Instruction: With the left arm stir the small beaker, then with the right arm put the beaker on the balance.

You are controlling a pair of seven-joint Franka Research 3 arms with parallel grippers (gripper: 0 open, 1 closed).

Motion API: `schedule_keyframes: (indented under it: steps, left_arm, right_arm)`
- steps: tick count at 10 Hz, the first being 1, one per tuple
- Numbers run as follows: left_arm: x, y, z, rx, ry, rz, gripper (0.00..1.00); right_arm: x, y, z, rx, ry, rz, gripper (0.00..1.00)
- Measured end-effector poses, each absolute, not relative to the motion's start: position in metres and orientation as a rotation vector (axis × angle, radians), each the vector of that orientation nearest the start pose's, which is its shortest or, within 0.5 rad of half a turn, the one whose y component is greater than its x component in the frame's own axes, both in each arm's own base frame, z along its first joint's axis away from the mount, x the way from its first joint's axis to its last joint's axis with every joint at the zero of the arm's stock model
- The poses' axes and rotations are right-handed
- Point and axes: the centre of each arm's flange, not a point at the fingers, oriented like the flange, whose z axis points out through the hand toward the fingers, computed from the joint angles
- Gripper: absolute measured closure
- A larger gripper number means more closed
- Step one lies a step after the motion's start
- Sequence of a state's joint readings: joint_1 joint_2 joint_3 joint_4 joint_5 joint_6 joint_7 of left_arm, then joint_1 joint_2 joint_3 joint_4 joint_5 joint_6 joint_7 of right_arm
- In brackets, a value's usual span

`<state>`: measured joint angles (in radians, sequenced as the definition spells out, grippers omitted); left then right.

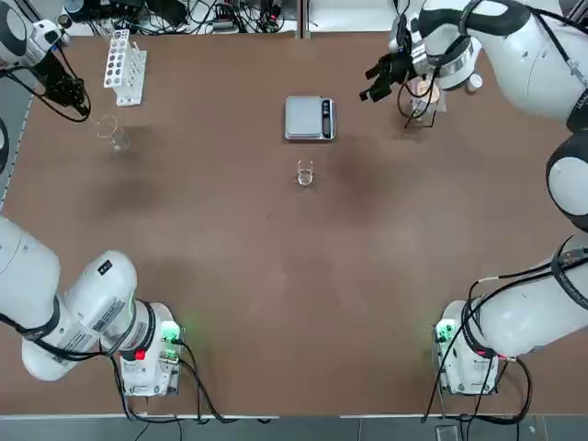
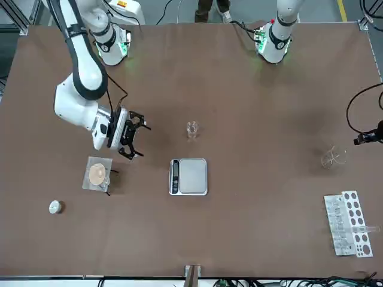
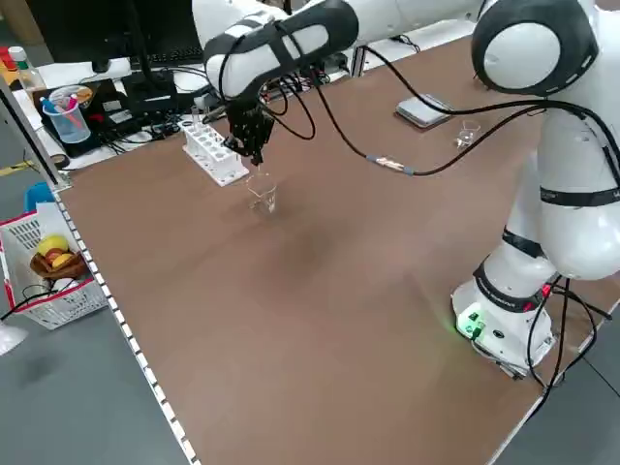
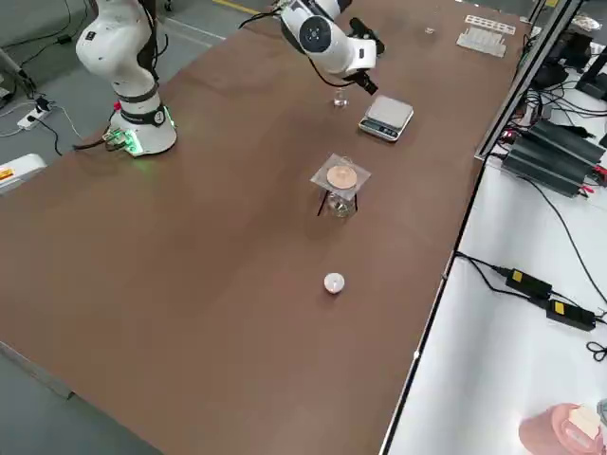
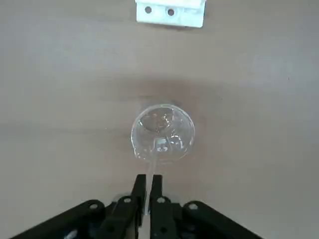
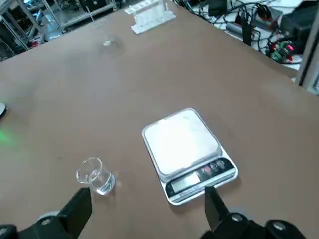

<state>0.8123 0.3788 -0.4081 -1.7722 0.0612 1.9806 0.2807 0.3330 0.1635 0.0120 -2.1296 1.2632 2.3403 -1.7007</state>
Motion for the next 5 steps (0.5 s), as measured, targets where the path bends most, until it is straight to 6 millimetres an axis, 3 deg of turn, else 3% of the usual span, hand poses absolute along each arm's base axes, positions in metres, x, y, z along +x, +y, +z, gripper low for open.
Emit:
schedule_keyframes:
  steps: [2,5]
  left_arm:
    - [0.569,0.269,0.334,-3.286,-0.182,0.196,0.93]
    - [0.572,0.270,0.314,-3.303,-0.180,0.198,0.92]
  right_arm:
    - [0.519,0.224,0.325,-1.926,-1.266,-0.801,0.00]
    - [0.498,0.224,0.291,-1.856,-1.253,-0.894,0.00]
